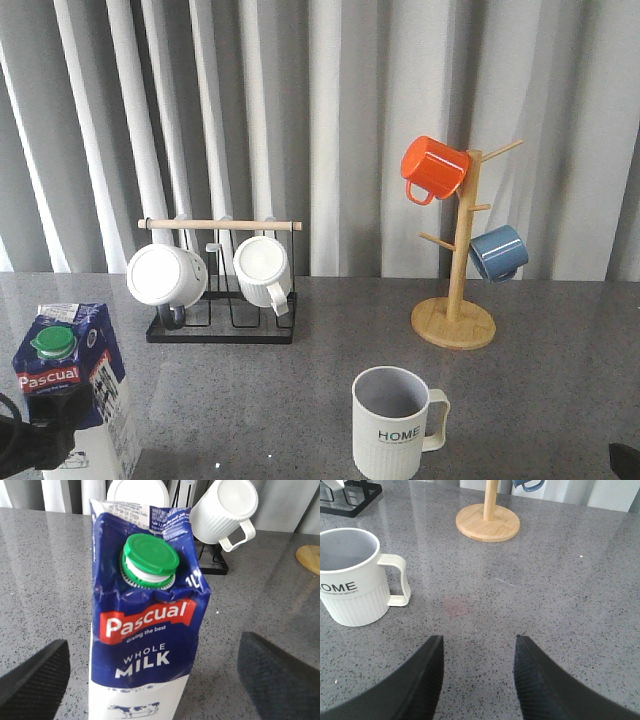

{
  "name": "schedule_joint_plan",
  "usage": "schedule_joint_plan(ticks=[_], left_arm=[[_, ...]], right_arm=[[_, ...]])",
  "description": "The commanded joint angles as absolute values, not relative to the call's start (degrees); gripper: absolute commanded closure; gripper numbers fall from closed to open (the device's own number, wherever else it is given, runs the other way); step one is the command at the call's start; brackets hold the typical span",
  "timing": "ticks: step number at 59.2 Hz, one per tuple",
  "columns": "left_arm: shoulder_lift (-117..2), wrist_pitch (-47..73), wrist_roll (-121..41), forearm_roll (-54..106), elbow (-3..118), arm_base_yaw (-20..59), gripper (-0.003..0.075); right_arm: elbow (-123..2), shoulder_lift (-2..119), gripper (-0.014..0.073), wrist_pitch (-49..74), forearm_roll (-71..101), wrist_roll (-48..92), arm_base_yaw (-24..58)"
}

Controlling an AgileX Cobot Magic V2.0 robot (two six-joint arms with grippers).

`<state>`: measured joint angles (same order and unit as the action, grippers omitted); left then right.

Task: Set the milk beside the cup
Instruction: 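Lower the left gripper onto the Pascual milk carton top and grasp it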

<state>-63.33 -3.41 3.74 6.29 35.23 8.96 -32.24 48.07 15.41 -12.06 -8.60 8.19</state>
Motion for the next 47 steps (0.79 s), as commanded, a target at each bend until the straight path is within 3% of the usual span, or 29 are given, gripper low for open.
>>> schedule_joint_plan(ticks=[1, 47], left_arm=[[-63.96, -8.43, 3.03, 6.79, 38.07, 9.25, 0.0082], [-75.43, -19.55, -0.85, 9.79, 42.05, 7.89, 0.0082]], right_arm=[[-33.87, 47.52, 0.0266, 11.75, -12.87, -8.18, 7.73], [-33.87, 47.52, 0.0266, 11.75, -12.87, -8.18, 7.73]])
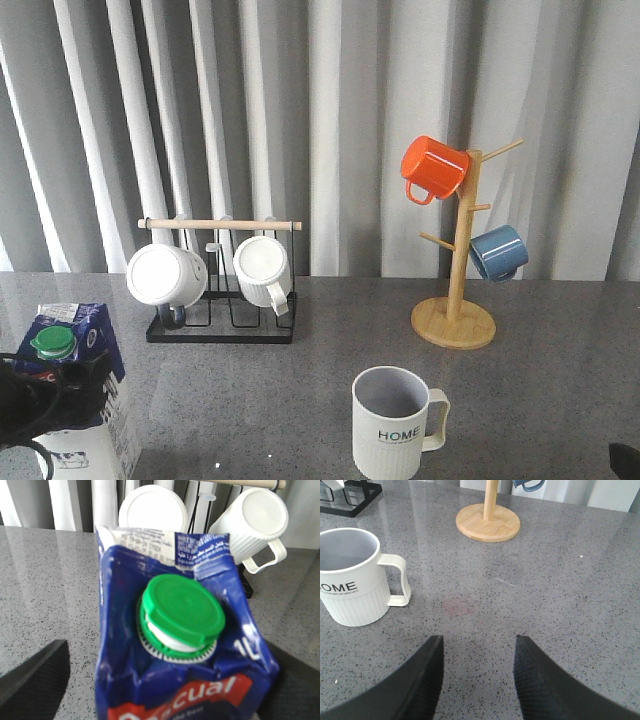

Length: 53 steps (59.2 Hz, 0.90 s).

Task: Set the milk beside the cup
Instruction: 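Lower the left gripper onto the Pascual milk carton top and grasp it, then carry the milk carton with the left gripper toward the white mug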

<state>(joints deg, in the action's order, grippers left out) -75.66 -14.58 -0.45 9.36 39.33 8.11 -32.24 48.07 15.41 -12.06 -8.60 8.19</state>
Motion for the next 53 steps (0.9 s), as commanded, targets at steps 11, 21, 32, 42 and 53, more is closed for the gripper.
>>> schedule_joint_plan(ticks=[11, 21, 32, 42, 53], left_arm=[[-77.12, -21.16, -0.80, 9.79, 42.78, 7.89, 0.0088], [-77.49, -22.16, -0.80, 9.79, 42.78, 7.89, 0.0144], [-77.49, -22.16, -0.61, 9.79, 42.73, 7.89, 0.0276], [-77.42, -22.16, -0.61, 9.79, 42.73, 7.89, 0.0355], [-77.16, -22.11, -0.80, 9.53, 42.73, 8.72, 0.0367]], right_arm=[[-33.87, 47.52, 0.0266, 11.68, -12.87, -8.18, 7.73], [-33.87, 47.52, 0.0266, 11.75, -12.87, -8.18, 7.73], [-33.87, 47.52, 0.0266, 11.75, -12.87, -8.18, 7.73], [-33.87, 47.52, 0.0266, 11.75, -12.87, -8.18, 7.73], [-33.87, 47.52, 0.0266, 11.75, -12.87, -8.18, 7.73]])
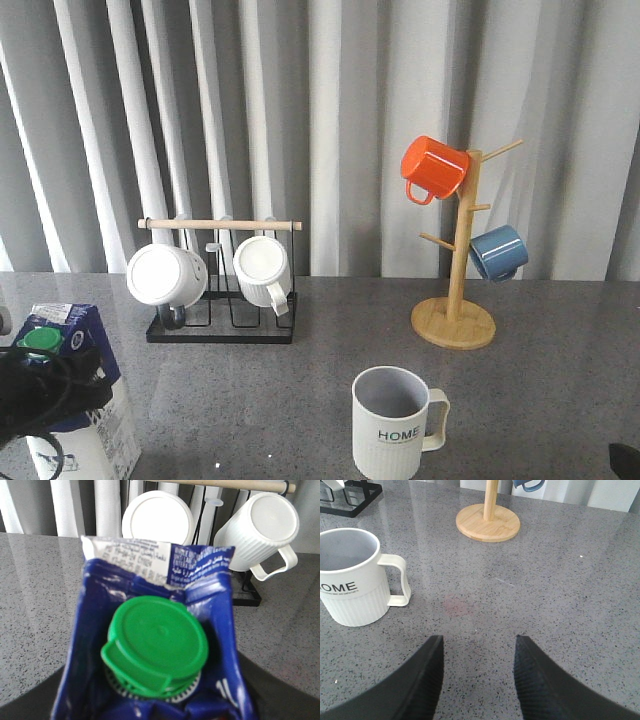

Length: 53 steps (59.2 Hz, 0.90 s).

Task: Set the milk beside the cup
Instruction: 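Carry the milk carton with the left gripper toward the white mug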

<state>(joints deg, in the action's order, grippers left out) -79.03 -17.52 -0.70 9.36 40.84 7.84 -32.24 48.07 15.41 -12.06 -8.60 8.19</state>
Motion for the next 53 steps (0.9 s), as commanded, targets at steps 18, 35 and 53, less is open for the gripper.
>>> schedule_joint_plan(ticks=[18, 35, 53], left_arm=[[-76.37, -22.08, -3.97, 14.07, 42.99, 12.92, 0.0353], [-78.63, -22.20, -9.84, 18.36, 45.27, 20.14, 0.0342], [-84.24, -24.24, -15.52, 24.96, 50.57, 26.25, 0.0314]], right_arm=[[-33.87, 47.52, 0.0266, 11.75, -12.87, -8.18, 7.73], [-33.87, 47.52, 0.0266, 11.75, -12.87, -8.18, 7.73], [-33.87, 47.52, 0.0266, 11.75, -12.87, -8.18, 7.73]])
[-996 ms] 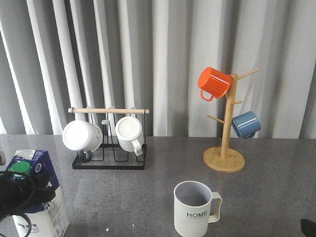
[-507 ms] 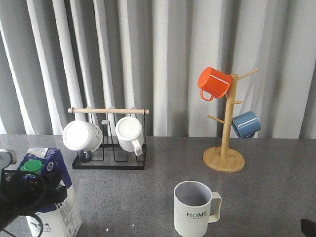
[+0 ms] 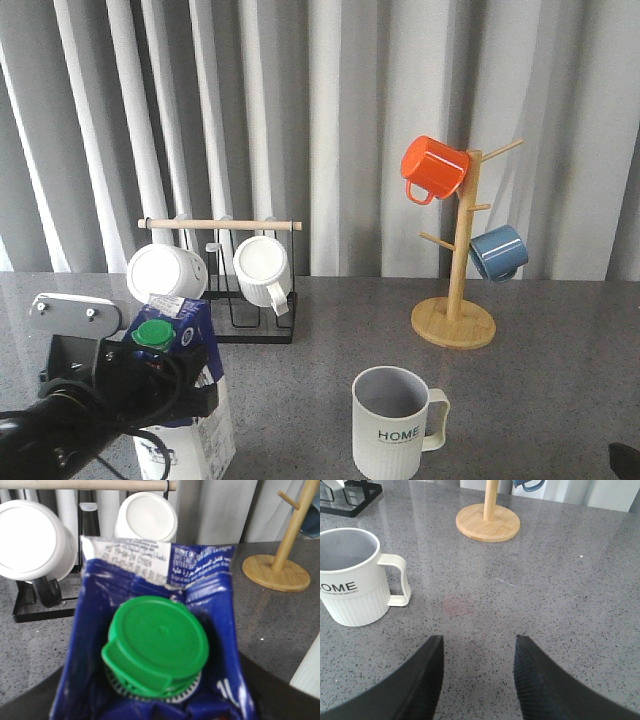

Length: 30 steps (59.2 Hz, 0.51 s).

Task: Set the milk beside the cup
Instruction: 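Carry the milk carton with the left gripper toward the white mug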

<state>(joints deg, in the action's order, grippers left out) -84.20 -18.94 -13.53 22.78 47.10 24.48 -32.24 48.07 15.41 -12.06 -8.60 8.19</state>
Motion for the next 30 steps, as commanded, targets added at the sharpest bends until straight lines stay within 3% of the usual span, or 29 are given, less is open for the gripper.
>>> schedule_joint_plan(ticks=[1, 30], left_arm=[[-84.59, -24.33, -15.83, 25.19, 50.87, 26.49, 0.0314], [-91.37, -26.32, -15.90, 28.27, 57.66, 31.45, 0.0314]], right_arm=[[-33.87, 47.52, 0.0266, 11.75, -12.87, -8.18, 7.73], [-33.87, 47.52, 0.0266, 11.77, -12.87, -8.18, 7.73]])
